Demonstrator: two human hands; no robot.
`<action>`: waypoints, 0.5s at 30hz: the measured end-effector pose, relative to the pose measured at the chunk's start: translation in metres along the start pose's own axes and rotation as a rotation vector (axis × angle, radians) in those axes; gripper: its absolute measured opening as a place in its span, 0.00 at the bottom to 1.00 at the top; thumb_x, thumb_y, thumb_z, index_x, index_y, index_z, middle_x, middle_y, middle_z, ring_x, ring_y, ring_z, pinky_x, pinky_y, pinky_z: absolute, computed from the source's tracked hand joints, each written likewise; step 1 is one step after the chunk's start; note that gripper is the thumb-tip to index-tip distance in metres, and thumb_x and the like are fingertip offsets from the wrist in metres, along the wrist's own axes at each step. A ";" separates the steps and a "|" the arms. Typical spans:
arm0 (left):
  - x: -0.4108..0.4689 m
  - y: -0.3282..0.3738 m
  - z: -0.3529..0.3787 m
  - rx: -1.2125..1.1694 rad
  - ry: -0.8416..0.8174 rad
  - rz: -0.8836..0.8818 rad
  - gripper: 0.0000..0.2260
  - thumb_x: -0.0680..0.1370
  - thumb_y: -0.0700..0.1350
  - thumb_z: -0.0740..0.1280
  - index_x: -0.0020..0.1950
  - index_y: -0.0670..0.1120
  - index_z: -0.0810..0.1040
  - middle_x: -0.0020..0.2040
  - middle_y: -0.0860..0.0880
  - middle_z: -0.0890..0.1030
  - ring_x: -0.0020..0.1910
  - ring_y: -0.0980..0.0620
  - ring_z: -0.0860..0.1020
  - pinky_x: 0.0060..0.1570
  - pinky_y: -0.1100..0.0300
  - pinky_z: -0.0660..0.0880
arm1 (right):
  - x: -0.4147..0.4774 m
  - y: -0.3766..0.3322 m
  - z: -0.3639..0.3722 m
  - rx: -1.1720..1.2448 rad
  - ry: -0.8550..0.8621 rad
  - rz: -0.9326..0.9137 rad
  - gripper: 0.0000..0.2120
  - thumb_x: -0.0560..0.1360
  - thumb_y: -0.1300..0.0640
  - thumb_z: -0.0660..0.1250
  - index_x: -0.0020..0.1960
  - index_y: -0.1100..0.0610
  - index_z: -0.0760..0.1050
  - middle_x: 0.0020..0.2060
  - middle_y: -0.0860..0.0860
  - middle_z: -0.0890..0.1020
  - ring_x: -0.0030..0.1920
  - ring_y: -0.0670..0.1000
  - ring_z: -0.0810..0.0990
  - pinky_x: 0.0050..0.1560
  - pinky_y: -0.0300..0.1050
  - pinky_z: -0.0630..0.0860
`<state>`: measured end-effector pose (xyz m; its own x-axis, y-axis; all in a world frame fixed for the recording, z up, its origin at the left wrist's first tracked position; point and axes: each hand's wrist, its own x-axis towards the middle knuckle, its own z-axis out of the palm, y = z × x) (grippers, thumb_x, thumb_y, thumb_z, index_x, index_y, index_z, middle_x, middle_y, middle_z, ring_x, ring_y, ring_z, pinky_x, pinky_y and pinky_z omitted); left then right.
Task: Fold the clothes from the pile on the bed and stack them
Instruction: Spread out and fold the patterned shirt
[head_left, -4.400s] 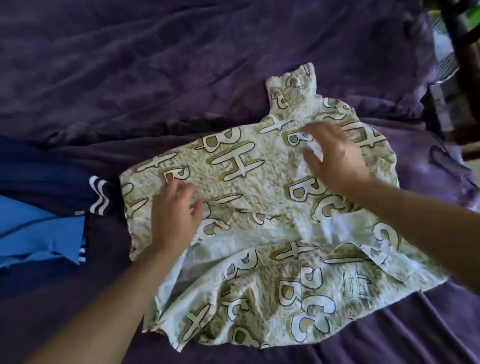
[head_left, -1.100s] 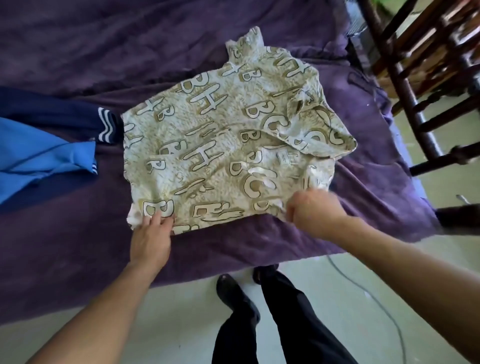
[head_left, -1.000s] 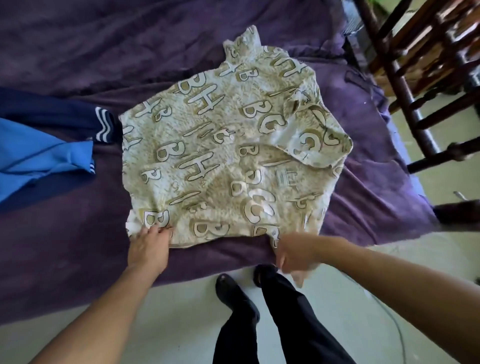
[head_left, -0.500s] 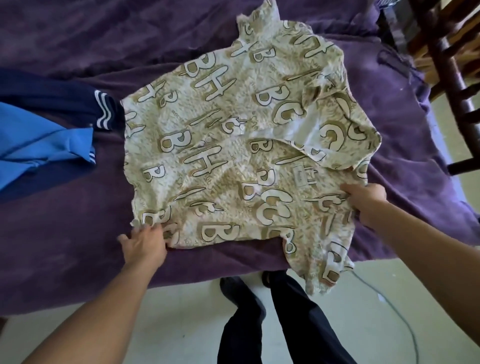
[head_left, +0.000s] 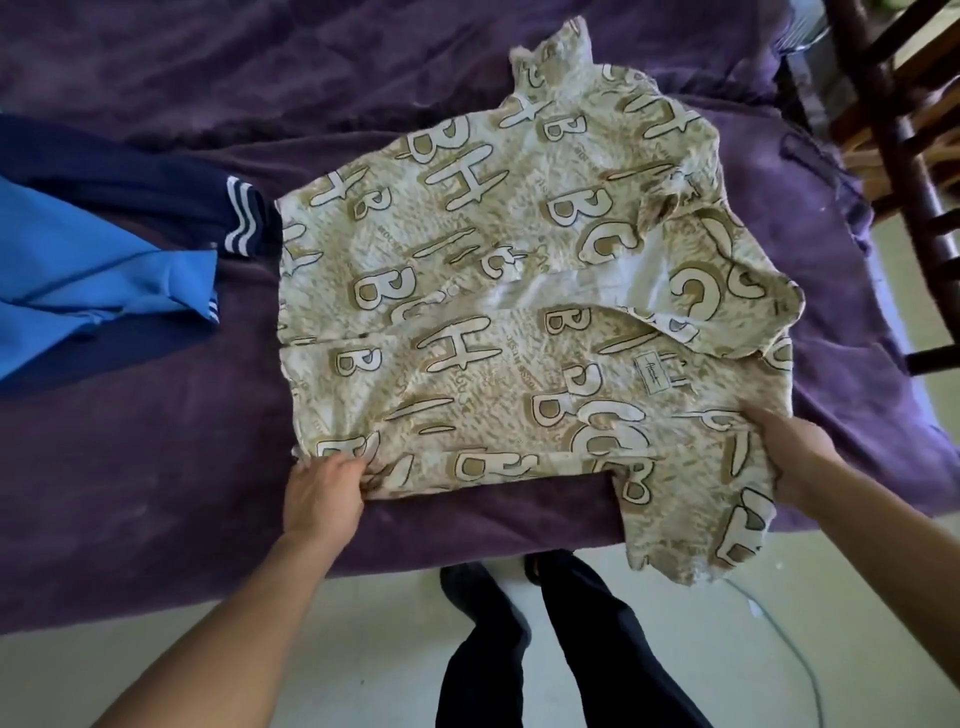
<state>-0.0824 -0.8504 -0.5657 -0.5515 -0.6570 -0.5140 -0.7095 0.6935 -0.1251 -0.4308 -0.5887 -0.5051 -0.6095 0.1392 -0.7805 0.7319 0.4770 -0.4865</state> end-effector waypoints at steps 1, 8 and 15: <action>-0.002 -0.006 -0.005 -0.004 -0.050 0.026 0.16 0.74 0.38 0.60 0.59 0.49 0.78 0.55 0.50 0.80 0.56 0.47 0.77 0.56 0.54 0.70 | 0.000 -0.005 -0.001 0.042 -0.030 -0.001 0.15 0.75 0.53 0.70 0.53 0.63 0.76 0.39 0.57 0.83 0.27 0.52 0.82 0.29 0.47 0.79; 0.048 -0.061 -0.087 -0.434 0.032 -0.212 0.15 0.73 0.40 0.63 0.58 0.48 0.78 0.55 0.41 0.81 0.55 0.39 0.77 0.48 0.50 0.74 | -0.037 -0.123 0.039 0.270 -0.556 0.015 0.08 0.67 0.56 0.73 0.36 0.60 0.78 0.33 0.51 0.79 0.32 0.47 0.81 0.31 0.41 0.80; 0.171 -0.092 -0.172 -0.634 0.250 -0.391 0.07 0.73 0.37 0.62 0.35 0.42 0.73 0.41 0.39 0.77 0.47 0.36 0.77 0.41 0.53 0.68 | -0.022 -0.264 0.137 0.440 -0.559 -0.050 0.11 0.64 0.73 0.58 0.34 0.60 0.73 0.22 0.50 0.75 0.21 0.43 0.73 0.23 0.35 0.75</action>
<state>-0.1868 -1.0773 -0.4966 -0.2392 -0.9176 -0.3174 -0.9459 0.1464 0.2895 -0.5693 -0.8368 -0.4131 -0.4840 -0.3959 -0.7804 0.8342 0.0607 -0.5481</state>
